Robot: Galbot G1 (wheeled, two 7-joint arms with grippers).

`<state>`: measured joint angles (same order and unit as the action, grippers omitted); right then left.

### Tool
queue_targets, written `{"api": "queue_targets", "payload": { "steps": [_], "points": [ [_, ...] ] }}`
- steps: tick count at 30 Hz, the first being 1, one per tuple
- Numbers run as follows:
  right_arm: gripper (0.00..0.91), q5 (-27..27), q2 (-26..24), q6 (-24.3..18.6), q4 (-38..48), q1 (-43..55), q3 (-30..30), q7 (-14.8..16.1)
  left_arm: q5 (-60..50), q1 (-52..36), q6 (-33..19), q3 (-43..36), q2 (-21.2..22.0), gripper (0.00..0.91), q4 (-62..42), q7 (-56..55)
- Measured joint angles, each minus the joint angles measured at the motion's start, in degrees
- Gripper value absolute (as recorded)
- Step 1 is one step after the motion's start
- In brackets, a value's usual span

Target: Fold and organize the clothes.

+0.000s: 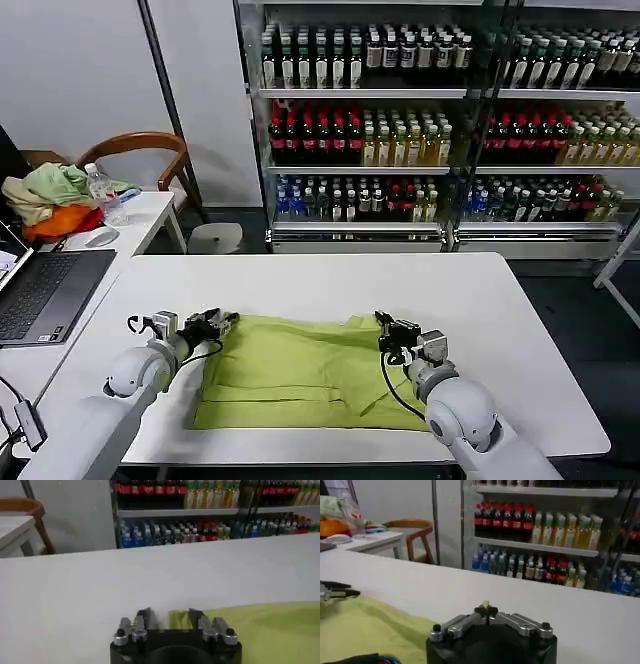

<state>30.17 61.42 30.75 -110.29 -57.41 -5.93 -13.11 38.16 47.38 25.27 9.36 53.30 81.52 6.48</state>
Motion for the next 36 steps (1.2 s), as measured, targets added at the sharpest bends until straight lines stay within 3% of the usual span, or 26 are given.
{"api": "queue_targets", "payload": {
  "steps": [22,36],
  "points": [
    [0.0,0.1,0.14,-0.21,-0.23,-0.61,-0.57,0.49,1.4,2.55,-2.38,2.25,-1.54,0.03,3.26,1.08],
    [0.0,1.3,-1.61,0.48,-5.28,-4.69,-1.89,0.05,3.55,12.23,-3.75,8.36,-4.04,0.03,13.56,0.44]
  ]
}}
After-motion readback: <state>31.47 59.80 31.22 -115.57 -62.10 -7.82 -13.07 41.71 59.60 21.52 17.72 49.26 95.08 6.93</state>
